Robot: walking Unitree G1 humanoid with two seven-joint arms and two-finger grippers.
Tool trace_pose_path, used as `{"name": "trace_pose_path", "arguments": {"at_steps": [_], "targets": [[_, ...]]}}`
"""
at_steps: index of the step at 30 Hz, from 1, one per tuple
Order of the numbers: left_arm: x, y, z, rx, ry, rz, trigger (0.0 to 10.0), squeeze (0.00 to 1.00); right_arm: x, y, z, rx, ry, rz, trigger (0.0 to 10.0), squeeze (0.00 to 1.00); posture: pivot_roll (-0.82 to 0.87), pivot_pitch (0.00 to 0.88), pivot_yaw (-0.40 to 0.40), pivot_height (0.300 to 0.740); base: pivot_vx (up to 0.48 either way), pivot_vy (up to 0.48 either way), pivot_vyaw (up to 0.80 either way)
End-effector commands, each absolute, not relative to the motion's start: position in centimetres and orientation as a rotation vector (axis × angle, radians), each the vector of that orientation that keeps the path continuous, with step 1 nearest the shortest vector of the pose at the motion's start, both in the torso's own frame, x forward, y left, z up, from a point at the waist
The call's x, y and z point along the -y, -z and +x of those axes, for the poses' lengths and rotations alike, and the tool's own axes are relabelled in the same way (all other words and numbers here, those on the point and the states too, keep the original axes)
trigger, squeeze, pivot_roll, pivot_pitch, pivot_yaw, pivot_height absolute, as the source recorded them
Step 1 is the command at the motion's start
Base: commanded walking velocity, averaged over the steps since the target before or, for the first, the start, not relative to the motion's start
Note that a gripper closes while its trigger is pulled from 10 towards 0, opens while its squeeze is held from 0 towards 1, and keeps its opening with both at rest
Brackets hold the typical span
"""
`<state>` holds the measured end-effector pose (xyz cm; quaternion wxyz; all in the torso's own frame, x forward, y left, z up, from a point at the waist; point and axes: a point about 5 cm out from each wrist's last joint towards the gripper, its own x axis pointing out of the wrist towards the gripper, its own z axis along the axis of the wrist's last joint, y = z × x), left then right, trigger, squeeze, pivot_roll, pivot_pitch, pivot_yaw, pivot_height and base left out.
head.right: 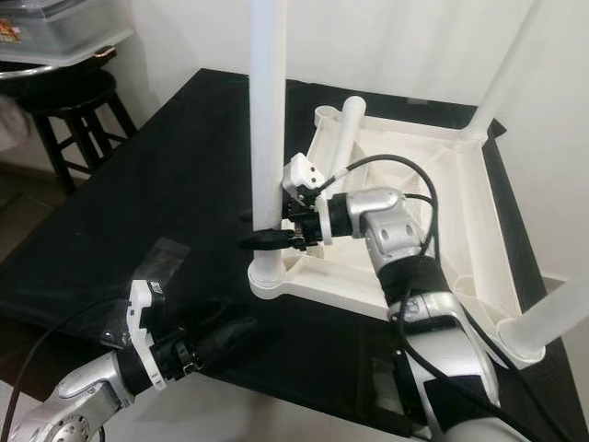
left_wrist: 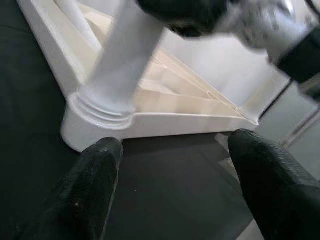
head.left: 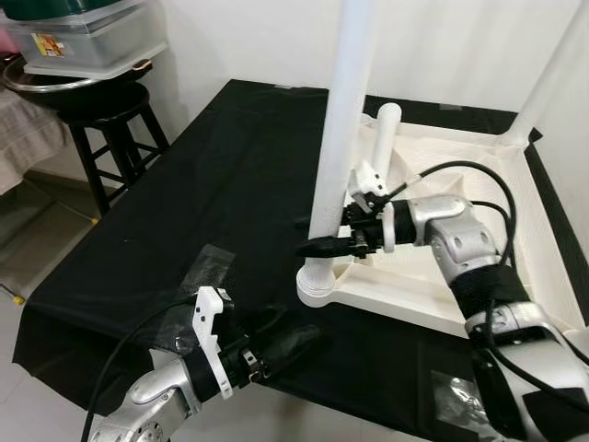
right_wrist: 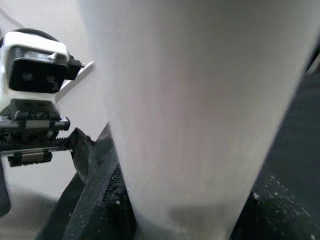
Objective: Building children table
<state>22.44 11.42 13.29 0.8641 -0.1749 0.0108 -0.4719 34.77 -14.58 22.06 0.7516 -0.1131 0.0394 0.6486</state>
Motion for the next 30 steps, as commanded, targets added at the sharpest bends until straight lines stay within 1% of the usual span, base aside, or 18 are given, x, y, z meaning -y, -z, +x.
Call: {"name": "trace_pose_path", "arguments": {"at_steps": [1, 2, 4, 5, 6, 7, 8, 11, 16, 17, 18, 20, 24, 25, 26, 27, 28, 30], "targets": [[-11.5, -13.2, 22.2, -0.032, 0.992, -0.373, 10.0, 0.0, 15.3, -19.5, 34.3, -0.194, -1.394, -0.205, 0.0, 0.0, 0.04, 0.164, -0.016, 0.74, 0.0, 0.0, 0.0], [-11.8, -13.3, 22.3, -0.035, 0.995, -0.372, 10.0, 0.0, 14.0, -15.2, 33.1, -0.227, -0.987, -0.196, 0.0, 0.0, 0.03, 0.172, -0.015, 0.74, 0.0, 0.0, 0.0], [-11.9, -13.4, 22.3, -0.036, 0.995, -0.371, 10.0, 0.0, 13.5, -14.1, 32.6, -0.227, -0.819, -0.191, 0.0, 0.0, 0.03, 0.172, -0.012, 0.74, 0.0, 0.0, 0.0], [-11.9, -13.4, 22.3, -0.036, 0.995, -0.371, 10.0, 0.0, 13.5, -14.1, 32.6, -0.227, -0.819, -0.191, 0.0, 0.0, 0.03, 0.172, -0.012, 0.74, 0.0, 0.0, 0.0], [-12.1, -13.3, 22.4, -0.036, 0.993, -0.369, 10.0, 0.0, 12.3, -12.1, 31.5, -0.283, -0.527, 0.002, 0.0, 0.0, 0.0, 0.171, 0.006, 0.74, 0.0, 0.0, 0.0], [-12.1, -13.3, 22.4, -0.036, 0.993, -0.369, 10.0, 0.0, 12.3, -12.1, 31.5, -0.283, -0.527, 0.002, 0.0, 0.0, 0.0, 0.171, 0.006, 0.74, 0.0, 0.0, 0.0], [-12.3, -13.3, 22.6, -0.037, 0.991, -0.368, 10.0, 0.0, 11.4, -12.7, 30.5, -0.245, -0.474, -0.175, 0.0, 0.0, -0.01, 0.164, 0.015, 0.74, 0.0, 0.0, 0.0], [-12.4, -13.2, 23.0, -0.041, 0.995, -0.367, 10.0, 0.0, 9.5, -12.8, 29.7, -0.246, -0.531, -0.231, 0.0, 0.0, -0.03, 0.135, 0.032, 0.74, 0.0, 0.0, 0.0], [-12.3, -13.1, 23.2, -0.046, 1.008, -0.364, 10.0, 0.0, 9.3, -12.3, 30.1, -0.264, -0.584, -0.21, 0.0, 0.0, 0.0, 0.141, 0.007, 0.74, 0.0, 0.0, 0.0], [-12.3, -13.1, 23.2, -0.043, 1.0, -0.364, 10.0, 0.0, 9.4, -12.4, 30.2, -0.261, -0.6, -0.18, 5.5, 0.0, -0.01, 0.138, 0.017, 0.74, 0.0, 0.0, 0.0], [-12.3, -13.2, 23.2, -0.036, 0.986, -0.364, 10.0, 0.0, 9.4, -12.7, 30.3, -0.262, -0.647, -0.101, 10.0, 1.0, 0.01, 0.144, 0.008, 0.74, 0.0, 0.0, 0.0], [-12.3, -13.2, 23.2, -0.028, 0.968, -0.367, 10.0, 0.0, 9.5, -13.9, 30.3, -0.232, -0.735, -0.023, 10.0, 1.0, 0.01, 0.148, -0.002, 0.74, 0.0, 0.0, 0.0], [-12.0, -13.3, 23.1, -0.026, 0.971, -0.372, 10.0, 0.0, 9.8, -16.6, 30.6, -0.141, -0.885, -0.068, 10.0, 1.0, 0.01, 0.152, -0.009, 0.74, 0.0, 0.0, 0.0], [-11.9, -13.3, 23.1, -0.025, 0.975, -0.374, 10.0, 0.0, 10.2, -17.6, 30.8, -0.111, -0.942, -0.103, 10.0, 0.93, 0.01, 0.154, -0.012, 0.74, 0.0, 0.0, 0.0], [-11.9, -13.3, 23.1, -0.025, 0.975, -0.374, 10.0, 0.0, 10.2, -17.6, 30.8, -0.111, -0.942, -0.103, 10.0, 0.93, 0.01, 0.154, -0.012, 0.74, 0.0, 0.0, 0.0], [-11.9, -13.3, 23.1, -0.025, 0.979, -0.376, 10.0, 0.0, 10.8, -18.4, 31.1, -0.09, -1.003, -0.14, 10.0, 0.6, 0.01, 0.155, -0.013, 0.74, 0.0, 0.0, 0.0], [-11.8, -13.3, 23.1, -0.025, 0.982, -0.378, 10.0, 0.0, 11.3, -19.0, 31.3, -0.08, -1.061, -0.171, 10.0, 0.0, 0.01, 0.155, -0.017, 0.74, 0.0, 0.0, 0.0], [-11.7, -13.3, 23.1, -0.024, 0.985, -0.379, 10.0, 0.0, 12.1, -19.7, 31.9, -0.068, -1.119, -0.212, 10.0, 0.0, 0.01, 0.156, -0.02, 0.74, 0.0, 0.0, 0.0]]}}
